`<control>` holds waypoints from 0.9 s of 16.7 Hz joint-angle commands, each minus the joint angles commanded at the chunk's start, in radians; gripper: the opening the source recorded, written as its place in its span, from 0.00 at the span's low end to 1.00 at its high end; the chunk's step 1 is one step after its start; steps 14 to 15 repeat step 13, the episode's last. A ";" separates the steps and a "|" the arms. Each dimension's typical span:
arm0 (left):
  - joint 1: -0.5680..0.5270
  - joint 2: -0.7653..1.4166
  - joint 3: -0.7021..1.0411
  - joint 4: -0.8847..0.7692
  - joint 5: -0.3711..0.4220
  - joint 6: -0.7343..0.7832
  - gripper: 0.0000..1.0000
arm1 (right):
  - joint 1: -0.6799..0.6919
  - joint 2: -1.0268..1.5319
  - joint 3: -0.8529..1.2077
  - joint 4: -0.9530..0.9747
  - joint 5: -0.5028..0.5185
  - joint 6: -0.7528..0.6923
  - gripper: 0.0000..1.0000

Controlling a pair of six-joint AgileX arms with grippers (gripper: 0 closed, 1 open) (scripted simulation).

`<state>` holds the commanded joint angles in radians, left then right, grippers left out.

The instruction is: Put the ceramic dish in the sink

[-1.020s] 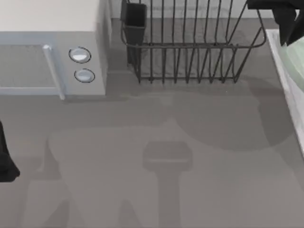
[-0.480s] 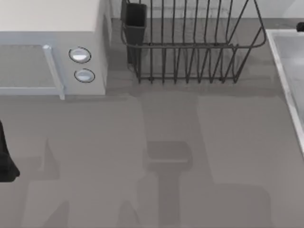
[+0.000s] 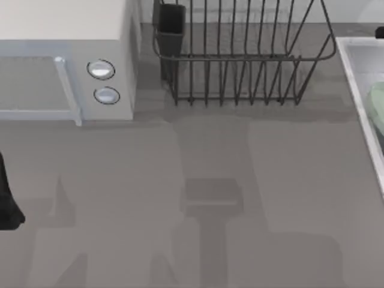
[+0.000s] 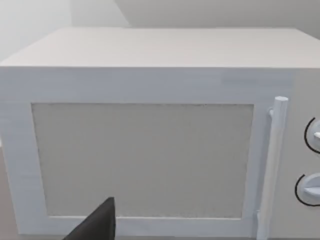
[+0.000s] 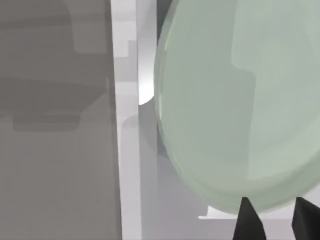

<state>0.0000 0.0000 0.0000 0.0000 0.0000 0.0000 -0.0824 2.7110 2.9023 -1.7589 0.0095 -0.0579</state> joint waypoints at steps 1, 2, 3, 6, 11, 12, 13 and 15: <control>0.000 0.000 0.000 0.000 0.000 0.000 1.00 | 0.000 0.000 0.000 0.000 0.000 0.000 0.53; 0.000 0.000 0.000 0.000 0.000 0.000 1.00 | 0.000 0.000 0.000 0.000 0.000 0.000 0.60; 0.000 0.000 0.000 0.000 0.000 0.000 1.00 | 0.000 0.000 0.000 0.000 0.000 0.000 0.68; 0.000 0.000 0.000 0.000 0.000 0.000 1.00 | 0.000 0.000 0.000 0.000 0.000 0.000 0.90; 0.000 0.000 0.000 0.000 0.000 0.000 1.00 | 0.000 0.000 0.000 0.000 0.000 0.000 1.00; 0.000 0.000 0.000 0.000 0.000 0.000 1.00 | 0.000 0.000 0.000 0.000 0.000 0.000 1.00; 0.000 0.000 0.000 0.000 0.000 0.000 1.00 | 0.000 0.000 0.000 0.000 0.000 0.000 1.00; 0.000 0.000 0.000 0.000 0.000 0.000 1.00 | 0.000 0.000 0.000 0.000 0.000 0.000 1.00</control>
